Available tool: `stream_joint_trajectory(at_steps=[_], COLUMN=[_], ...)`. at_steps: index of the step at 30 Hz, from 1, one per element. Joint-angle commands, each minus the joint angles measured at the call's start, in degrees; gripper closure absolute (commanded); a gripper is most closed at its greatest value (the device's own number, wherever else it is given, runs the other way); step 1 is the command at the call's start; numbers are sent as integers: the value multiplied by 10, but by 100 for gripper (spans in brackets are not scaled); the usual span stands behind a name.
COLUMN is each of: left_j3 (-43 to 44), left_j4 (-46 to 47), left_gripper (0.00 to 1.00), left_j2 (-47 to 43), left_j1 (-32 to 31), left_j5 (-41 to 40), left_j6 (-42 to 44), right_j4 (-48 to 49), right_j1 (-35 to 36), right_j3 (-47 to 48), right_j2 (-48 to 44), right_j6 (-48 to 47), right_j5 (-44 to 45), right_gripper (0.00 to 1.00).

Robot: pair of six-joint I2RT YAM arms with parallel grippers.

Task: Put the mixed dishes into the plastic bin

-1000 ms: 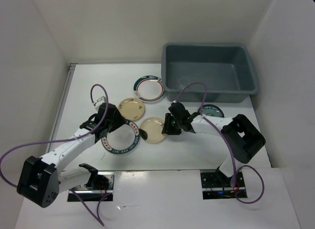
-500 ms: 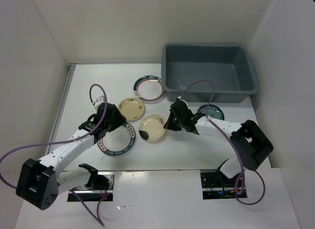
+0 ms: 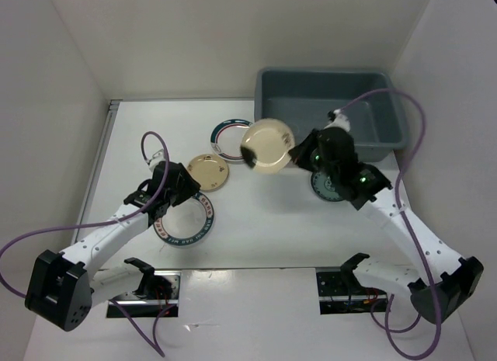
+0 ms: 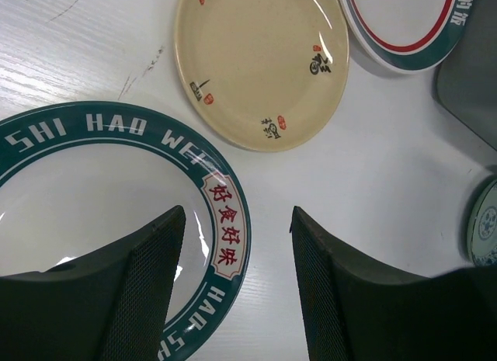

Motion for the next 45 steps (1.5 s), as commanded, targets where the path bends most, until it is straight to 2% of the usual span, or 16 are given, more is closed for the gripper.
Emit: stream_joint_trajectory(at_steps=[1,6,13,17,21,32,34,36,38,39,40,42,43,44,45], left_j3=[0,-6,-6,-6,-6,-6,-6,-6,-6,-6,-6,-6,-6,-6,-6], left_j4=[25,20,14,14,20,26,26,26,26,26,26,31,31,31,31], left_gripper=[35,34,34,32,32,32,32,32,32,32,32,32,32,32,32], left_j2=[-1,-13,-13,-13,-13,4,10,10,15,21,21,21,21,21,21], left_j1=[0,0,0,0,0,0,0,0,0,0,0,0,0,0,0], left_j5=[9,9,9,9,9,9,9,9,9,9,9,9,9,9,9], left_j6=[11,16,22,22,22,22,27,27,27,27,27,27,27,27,27], right_j4=[-20,-13,-1,40,49,60,60,79,98,108,116,133,139,140,153], right_j1=[-85,-253,-361,-389,-423,-423,-423,-423,-423,-423,-423,-423,-423,-423,-423], right_j3=[123,214,292,272,264,301,313,321,334,334,334,334,340,340,340], right_j2=[26,141,300,346,402,533,547,560,561,566,566,550,544,535,525], right_j6=[-74,-133,-150,-155,-160,-173,-173,-167,-167,-167,-173,-188,-195,-195,-201], right_j5=[85,72,79,116,105,89,80,58,47,32,25,-13,-21,-21,-28], right_gripper=[100,100,100,100,100,100,93,80,79,73,58,56,51,37,37])
